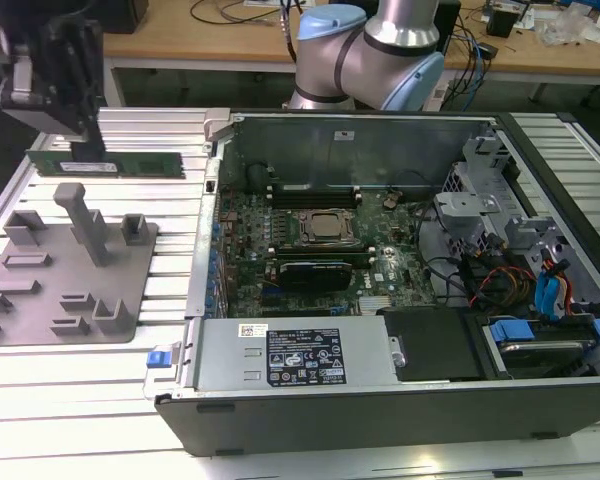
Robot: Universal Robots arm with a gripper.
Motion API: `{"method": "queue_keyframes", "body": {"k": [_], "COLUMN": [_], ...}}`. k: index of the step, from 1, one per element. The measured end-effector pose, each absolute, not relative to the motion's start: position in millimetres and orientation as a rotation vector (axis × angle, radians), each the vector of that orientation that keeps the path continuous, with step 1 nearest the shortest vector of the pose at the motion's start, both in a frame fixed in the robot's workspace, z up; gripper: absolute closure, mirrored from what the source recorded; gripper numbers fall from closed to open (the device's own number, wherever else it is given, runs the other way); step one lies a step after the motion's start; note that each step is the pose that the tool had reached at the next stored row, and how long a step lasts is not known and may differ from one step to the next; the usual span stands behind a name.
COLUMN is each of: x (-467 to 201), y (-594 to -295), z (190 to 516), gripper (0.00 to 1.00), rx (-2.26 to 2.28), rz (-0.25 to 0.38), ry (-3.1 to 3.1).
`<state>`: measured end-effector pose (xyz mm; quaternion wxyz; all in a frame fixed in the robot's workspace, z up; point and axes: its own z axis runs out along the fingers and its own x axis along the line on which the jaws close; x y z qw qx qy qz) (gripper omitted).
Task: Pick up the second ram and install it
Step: 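Pick up the second ram and move it above second insertion slot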
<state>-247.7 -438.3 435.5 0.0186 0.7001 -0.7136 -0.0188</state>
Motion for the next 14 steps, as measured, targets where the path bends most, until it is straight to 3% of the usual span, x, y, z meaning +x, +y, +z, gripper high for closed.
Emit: {"method": "queue_keyframes", "body": {"k": [14], "x": [-130.5], "y": [-438.4], "z": [435.5], "gripper": [0.91], "rx": [2.166], "rz": [-0.075], "ry": [-2.207]}}
